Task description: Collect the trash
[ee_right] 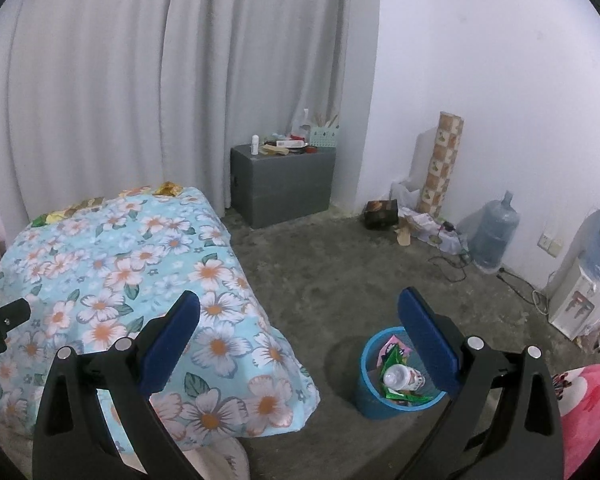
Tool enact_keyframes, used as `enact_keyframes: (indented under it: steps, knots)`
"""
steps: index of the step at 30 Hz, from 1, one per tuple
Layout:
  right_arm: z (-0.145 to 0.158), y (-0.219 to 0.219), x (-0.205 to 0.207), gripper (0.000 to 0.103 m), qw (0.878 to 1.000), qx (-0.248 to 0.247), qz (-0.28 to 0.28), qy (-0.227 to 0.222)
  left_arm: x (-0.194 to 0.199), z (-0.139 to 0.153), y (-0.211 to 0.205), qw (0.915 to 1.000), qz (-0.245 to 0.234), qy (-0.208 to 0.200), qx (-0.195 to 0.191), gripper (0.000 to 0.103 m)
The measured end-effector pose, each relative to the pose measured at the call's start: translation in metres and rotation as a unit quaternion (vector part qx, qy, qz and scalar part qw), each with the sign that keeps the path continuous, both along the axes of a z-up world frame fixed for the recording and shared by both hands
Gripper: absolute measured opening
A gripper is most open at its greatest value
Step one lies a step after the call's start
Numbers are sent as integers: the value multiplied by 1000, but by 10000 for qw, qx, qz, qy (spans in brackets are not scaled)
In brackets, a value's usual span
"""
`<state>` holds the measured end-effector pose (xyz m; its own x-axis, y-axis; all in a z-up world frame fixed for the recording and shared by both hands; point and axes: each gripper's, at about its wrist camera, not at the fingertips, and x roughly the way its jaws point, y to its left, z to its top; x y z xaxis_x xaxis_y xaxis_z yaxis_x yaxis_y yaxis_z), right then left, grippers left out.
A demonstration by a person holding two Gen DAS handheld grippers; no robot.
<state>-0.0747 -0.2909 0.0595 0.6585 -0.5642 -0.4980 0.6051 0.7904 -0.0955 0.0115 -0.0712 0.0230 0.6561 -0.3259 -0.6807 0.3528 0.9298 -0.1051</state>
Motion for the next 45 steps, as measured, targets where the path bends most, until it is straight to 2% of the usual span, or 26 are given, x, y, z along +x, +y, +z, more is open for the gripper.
enact_keyframes:
  steps: [6,15,22,29,34,40,45]
  knots:
    - [0,-1,-1,97,10000,1,7,-1,-6,5,-2,9997,97,-207,91,94]
    - [3,-3,-4,97,10000,15,11,-55,-14,10,-8,9996,69,-265,97,94]
    - [3,-4,-9,97,9999,12,-40,-115,-25,10,-10,9997,161,-168,-50,94]
    - [0,0,-12,97,10000,56,25,-53,-28,0,-10,9995,255,199,-52,94]
    - [-18,12,-12,97,9987,290,292,309,-27,-11,-10,9980,356,515,89,94]
    - [-54,29,-4,97,9903,499,543,1181,-33,-21,-12,9960,320,764,329,94]
    - [-68,32,-2,97,9870,739,610,1293,-33,-25,-11,9947,369,829,488,94]
